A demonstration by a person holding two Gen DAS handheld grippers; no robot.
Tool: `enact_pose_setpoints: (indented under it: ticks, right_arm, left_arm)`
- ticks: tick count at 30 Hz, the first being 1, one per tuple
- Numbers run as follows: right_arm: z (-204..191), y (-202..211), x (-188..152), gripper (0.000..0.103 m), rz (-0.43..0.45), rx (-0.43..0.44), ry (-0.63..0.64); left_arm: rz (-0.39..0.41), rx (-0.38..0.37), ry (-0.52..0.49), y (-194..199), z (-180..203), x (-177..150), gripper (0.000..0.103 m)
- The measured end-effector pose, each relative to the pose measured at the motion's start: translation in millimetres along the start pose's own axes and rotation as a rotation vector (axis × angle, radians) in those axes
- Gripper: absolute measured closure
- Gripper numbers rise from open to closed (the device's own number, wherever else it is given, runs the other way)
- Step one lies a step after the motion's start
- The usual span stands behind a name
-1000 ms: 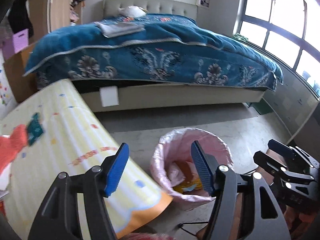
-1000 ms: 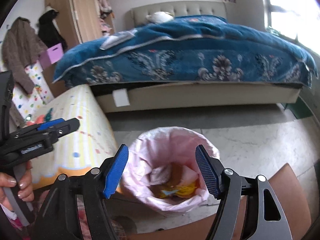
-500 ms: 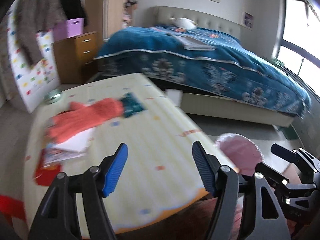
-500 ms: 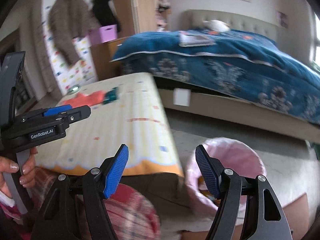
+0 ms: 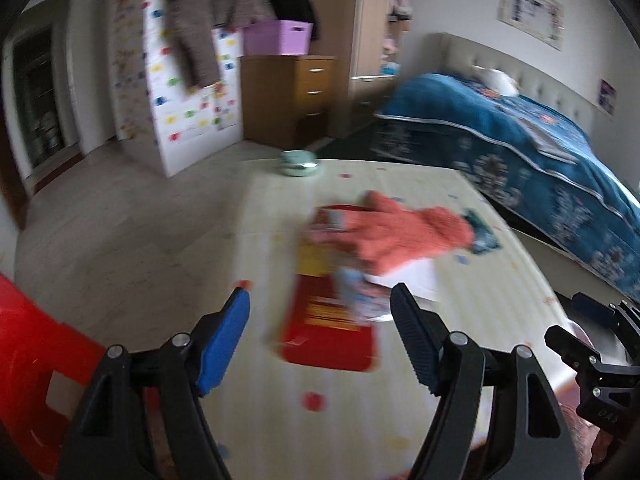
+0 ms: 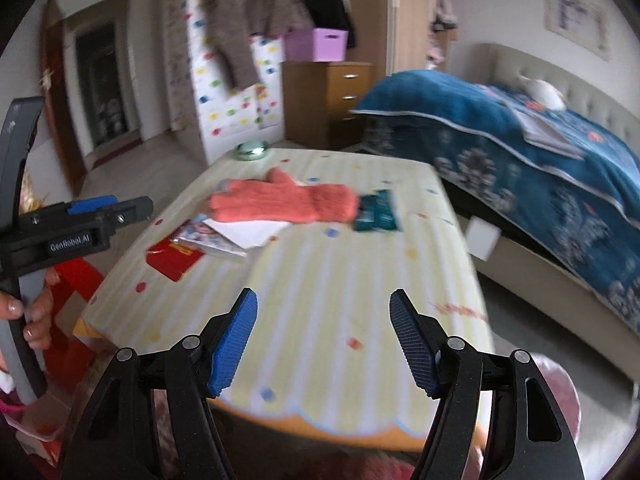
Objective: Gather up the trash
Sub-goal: 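Grasp the orange knit glove with the right gripper and lift it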
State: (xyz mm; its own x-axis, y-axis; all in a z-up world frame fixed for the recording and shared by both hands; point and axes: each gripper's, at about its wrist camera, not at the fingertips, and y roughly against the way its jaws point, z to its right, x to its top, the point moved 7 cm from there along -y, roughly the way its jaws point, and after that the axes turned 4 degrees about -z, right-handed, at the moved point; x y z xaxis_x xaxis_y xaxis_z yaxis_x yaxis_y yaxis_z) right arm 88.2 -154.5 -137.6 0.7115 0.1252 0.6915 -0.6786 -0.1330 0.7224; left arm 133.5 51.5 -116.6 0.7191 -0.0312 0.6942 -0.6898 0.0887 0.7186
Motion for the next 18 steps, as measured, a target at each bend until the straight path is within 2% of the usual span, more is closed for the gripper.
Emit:
enact_pose_setpoints:
  ticks: [5,9,18]
  right_arm:
    - [-31,-43,26,0.044,-0.032,0.044,0.056]
    - [-37,-74,44,0.044,-0.051,0.057,0.055]
    - [-39,-135,80,0.043,-0.1,0.091,0.028]
  left_arm:
    - [-0.012,0.053,0.032,-20,-31,14,0.032]
    - [-0.026,0.075,0.049,-44,-43,34,0.031]
    - [-0.051,0.113,0.024,-95,-43,71,0.029]
